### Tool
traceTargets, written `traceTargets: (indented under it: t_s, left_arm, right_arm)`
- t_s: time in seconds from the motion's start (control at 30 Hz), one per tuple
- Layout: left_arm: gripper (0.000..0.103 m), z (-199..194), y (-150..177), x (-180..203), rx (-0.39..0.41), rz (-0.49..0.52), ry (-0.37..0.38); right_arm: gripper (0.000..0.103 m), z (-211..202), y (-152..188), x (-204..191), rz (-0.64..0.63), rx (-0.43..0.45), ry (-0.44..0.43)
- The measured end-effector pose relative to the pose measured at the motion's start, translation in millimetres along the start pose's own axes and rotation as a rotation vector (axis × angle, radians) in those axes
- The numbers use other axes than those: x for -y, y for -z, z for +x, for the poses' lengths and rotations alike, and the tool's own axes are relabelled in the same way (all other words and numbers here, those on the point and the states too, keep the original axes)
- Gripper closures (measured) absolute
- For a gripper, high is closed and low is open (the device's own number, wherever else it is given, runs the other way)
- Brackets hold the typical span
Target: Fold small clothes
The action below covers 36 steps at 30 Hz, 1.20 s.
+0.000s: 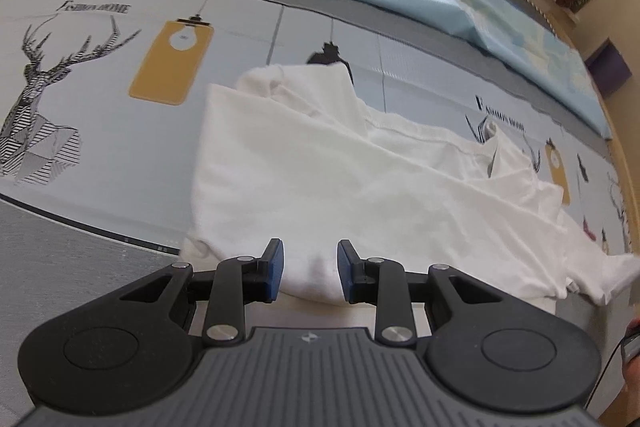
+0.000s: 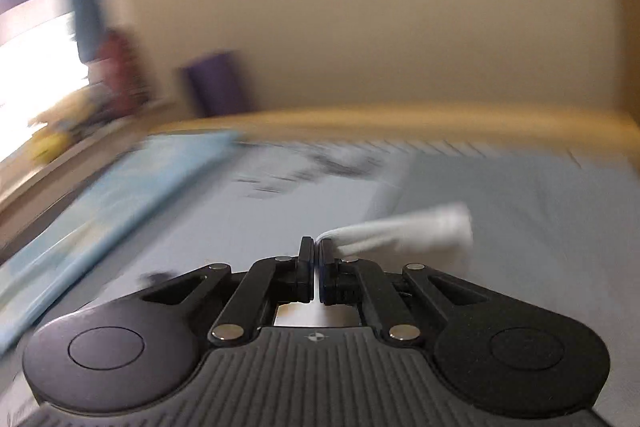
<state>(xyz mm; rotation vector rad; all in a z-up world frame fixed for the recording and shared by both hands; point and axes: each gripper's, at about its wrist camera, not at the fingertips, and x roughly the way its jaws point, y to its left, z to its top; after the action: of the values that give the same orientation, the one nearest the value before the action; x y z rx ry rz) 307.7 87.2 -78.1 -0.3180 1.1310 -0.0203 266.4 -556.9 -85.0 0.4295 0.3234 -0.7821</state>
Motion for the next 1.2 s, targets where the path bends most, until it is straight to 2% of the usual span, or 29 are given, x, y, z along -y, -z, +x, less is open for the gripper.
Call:
traceTargets:
  t_s: [0.13,0.27,0.3,0.37,0.43,0.47,0.57,0.67,0.73,0.83,0.9,0.93,0.97,1.03,1.1,1.2]
  left_arm:
    - [0.071,-11,-4,-16,0.015,-0.036,0.012]
    - [0.071,-22,-8,-32,0.031,-0.073,0.024]
    - [0.071,-25,-9,-36,0.033,-0.084,0.027]
    - [0.071,-28,-12,-44,0.034,-0.105,0.034]
    - [0.071,-32,-16,-53,0.037,-0.133,0.044]
    - [0.071,-33,-18,-56,0.04,-0.147,0.05]
    - [0.071,-36,-21,-64,0.045,-0.188,0.061]
    - [0.071,-34,-22,-60,0.041,-0.195,0.079]
    - [0.071,-32,-21,-54,0.041,-0.189,0.089]
    - [0.071,-26,-19,-41,0.037,-0.169,0.091]
    - [0.071,-21,-16,-32,0.03,-0.153,0.089]
    - [0.071,-18,-14,-28,0.026,-0.145,0.085]
    - [0.071,-16,-12,-26,0.023,-0.139,0.083]
    - [0.071,-9,-8,-18,0.012,-0.122,0.077]
    - [0.071,-4,-6,-13,0.004,-0.108,0.077]
    - [0.071,3,-5,-8,-0.004,-0.093,0.07]
  right_arm:
    - [0.102,-56,23,-94,-0.208,0.012,-0.279]
    - [0.102,-130,67,-182,-0.397,-0.043,-0.661]
    - [0.102,-149,82,-201,-0.443,-0.089,-0.784]
    - [0.101,-182,117,-233,-0.557,-0.283,-1.046]
    - [0.101,-212,157,-252,-0.734,-0.427,-1.184]
    - [0.101,-223,176,-257,-0.828,-0.483,-1.199]
    - [0.099,-237,200,-262,-0.965,-0.547,-1.095]
    - [0.094,-236,185,-265,-1.015,-0.555,-0.911]
    - [0.078,-235,165,-261,-0.969,-0.547,-0.818]
    - [0.067,-217,140,-239,-0.748,-0.588,-0.768]
    - [0.066,-198,135,-223,-0.615,-0.581,-0.735]
    - [0.065,-183,136,-216,-0.556,-0.585,-0.687]
    - [0.064,-166,137,-212,-0.489,-0.614,-0.612]
    - [0.065,-134,137,-204,-0.282,-0.659,-0.578]
    - [0.064,-105,133,-195,-0.133,-0.697,-0.511]
    - [0.062,-79,132,-185,-0.027,-0.687,-0.476]
